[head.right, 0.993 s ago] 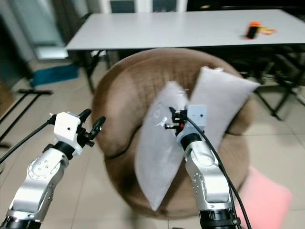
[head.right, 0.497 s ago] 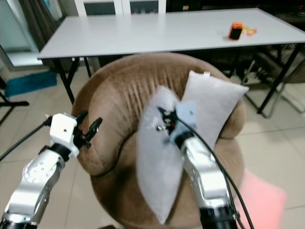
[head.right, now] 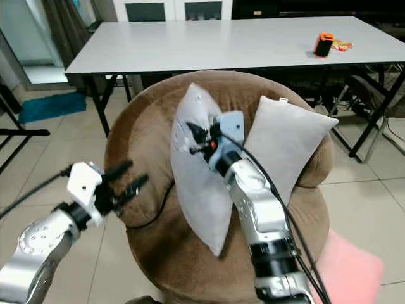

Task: Move the pillow to the sofa from floor

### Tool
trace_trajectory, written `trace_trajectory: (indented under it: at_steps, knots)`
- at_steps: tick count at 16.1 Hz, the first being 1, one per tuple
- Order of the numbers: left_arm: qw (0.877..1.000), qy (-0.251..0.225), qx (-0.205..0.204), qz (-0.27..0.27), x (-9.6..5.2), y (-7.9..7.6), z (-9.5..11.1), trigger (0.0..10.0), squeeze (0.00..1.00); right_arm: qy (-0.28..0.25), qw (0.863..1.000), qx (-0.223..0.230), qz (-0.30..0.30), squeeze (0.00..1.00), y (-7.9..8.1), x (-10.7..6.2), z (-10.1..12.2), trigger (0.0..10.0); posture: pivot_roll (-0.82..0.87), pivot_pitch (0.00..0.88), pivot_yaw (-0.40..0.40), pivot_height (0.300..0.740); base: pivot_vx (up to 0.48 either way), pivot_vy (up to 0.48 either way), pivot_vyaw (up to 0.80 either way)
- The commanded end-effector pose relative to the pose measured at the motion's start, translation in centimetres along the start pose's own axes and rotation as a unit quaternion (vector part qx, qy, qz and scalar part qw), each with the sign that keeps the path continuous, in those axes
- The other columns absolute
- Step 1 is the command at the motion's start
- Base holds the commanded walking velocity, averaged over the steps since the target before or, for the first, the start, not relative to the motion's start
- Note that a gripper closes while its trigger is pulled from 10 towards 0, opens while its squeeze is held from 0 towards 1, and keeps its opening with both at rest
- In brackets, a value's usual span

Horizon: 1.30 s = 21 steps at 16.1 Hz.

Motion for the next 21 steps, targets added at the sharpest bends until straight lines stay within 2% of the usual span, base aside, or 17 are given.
trace_trajectory:
  at_steps: [1, 3, 6, 8, 10, 11, 12, 14, 15, 16, 17, 19, 20, 21]
  knots:
    - [1.0, 0.003, -0.006, -0.023, -0.2, -0.5, 0.3, 10.0, 0.0, -0.029, 0.999, 0.016, 0.021, 0.0, 0.2, 0.4, 1.3, 10.0, -0.01, 0.0, 0.032, 0.74, 0.0, 0.0, 0.0]
    - [0.998, 0.02, -0.013, -0.055, -1.1, -1.2, -0.1, 10.0, 0.0, -0.02, 0.998, 0.056, 0.029, 0.0, -0.4, 1.6, 0.7, 10.0, 0.0, 0.0, 0.03, 0.74, 0.0, 0.0, 0.0]
    - [0.997, 0.031, -0.015, -0.069, -1.7, -1.3, -0.1, 10.0, 0.0, 0.002, 0.997, 0.076, 0.016, 0.0, -2.5, 2.5, -1.1, 10.0, 0.02, 0.0, 0.028, 0.74, 0.0, 0.0, 0.0]
    - [0.996, 0.041, -0.019, -0.083, -1.9, -1.5, -0.2, 10.0, 0.0, 0.037, 0.998, 0.043, -0.002, 0.0, -3.9, 2.4, -3.5, 10.0, 0.03, 0.0, 0.029, 0.74, 0.0, 0.0, 0.0]
    - [0.993, 0.059, -0.033, -0.102, -2.5, -1.9, -0.5, 10.0, 0.0, 0.096, 0.995, 0.004, -0.026, 0.0, -5.1, 1.9, -6.1, 10.0, 0.04, 0.0, 0.024, 0.74, 0.0, 0.0, 0.0]
    - [0.991, 0.065, -0.039, -0.108, -2.7, -2.1, -0.7, 10.0, 0.0, 0.113, 0.993, -0.014, -0.042, 0.0, -5.6, 1.6, -6.7, 10.0, 0.05, 0.0, 0.021, 0.74, 0.0, 0.0, 0.0]
    - [0.989, 0.076, -0.049, -0.12, -3.1, -2.2, -0.9, 10.0, 0.0, 0.14, 0.984, -0.062, -0.087, 0.0, -7.0, 1.0, -7.6, 10.0, 0.06, 0.0, 0.016, 0.74, 0.0, 0.0, 0.0]
    - [0.988, 0.078, -0.047, -0.121, -3.2, -2.1, -0.9, 10.0, 0.0, 0.136, 0.98, -0.081, -0.117, 0.0, -8.1, 0.6, -7.3, 10.0, 0.06, 0.0, 0.017, 0.74, 0.0, 0.0, 0.0]
    - [0.988, 0.08, -0.046, -0.122, -3.2, -2.1, -1.0, 10.0, 0.0, 0.128, 0.979, -0.092, -0.126, 0.12, -8.7, 0.5, -6.7, 10.0, 0.06, 0.0, 0.02, 0.74, 0.0, 0.0, 0.0]
    - [0.988, 0.081, -0.047, -0.122, -3.2, -2.1, -1.0, 10.0, 0.0, 0.124, 0.979, -0.095, -0.131, 0.48, -9.0, 0.5, -6.4, 10.0, 0.06, 0.0, 0.021, 0.74, 0.0, 0.0, 0.0]
    - [0.987, 0.084, -0.048, -0.129, -3.2, -2.2, -1.0, 10.0, 0.0, 0.113, 0.978, -0.111, -0.135, 1.0, -9.6, 0.3, -5.6, 10.0, 0.05, 0.0, 0.03, 0.74, 0.0, 0.0, 0.0]
    - [0.986, 0.083, -0.047, -0.133, -2.9, -2.1, -1.1, 10.0, 0.0, 0.1, 0.978, -0.123, -0.136, 1.0, -10.1, 0.2, -4.9, 10.0, 0.04, 0.0, 0.035, 0.74, 0.0, 0.0, 0.0]
    - [0.987, 0.081, -0.044, -0.132, -2.8, -2.0, -1.1, 10.0, 0.0, 0.094, 0.976, -0.131, -0.148, 1.0, -10.7, 0.0, -4.4, 10.0, 0.04, 0.0, 0.039, 0.74, 0.0, 0.0, 0.0]
    - [0.988, 0.076, -0.041, -0.127, -2.5, -1.9, -1.0, 10.0, 0.0, 0.082, 0.976, -0.117, -0.167, 1.0, -11.7, -0.6, -3.7, 10.0, 0.03, 0.0, 0.041, 0.74, 0.0, 0.0, 0.0]
Point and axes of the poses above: a point about 5 cm out from each wrist's last joint towards the gripper, its own x axis pointing out of the wrist towards the gripper, its own z axis along the axis of the wrist's last joint, y = z × x, the point moved 4 cm from there along x, pointing out of the wrist towards the gripper, and after that the axes turned 5 degrees about x, right-handed, at the moved point
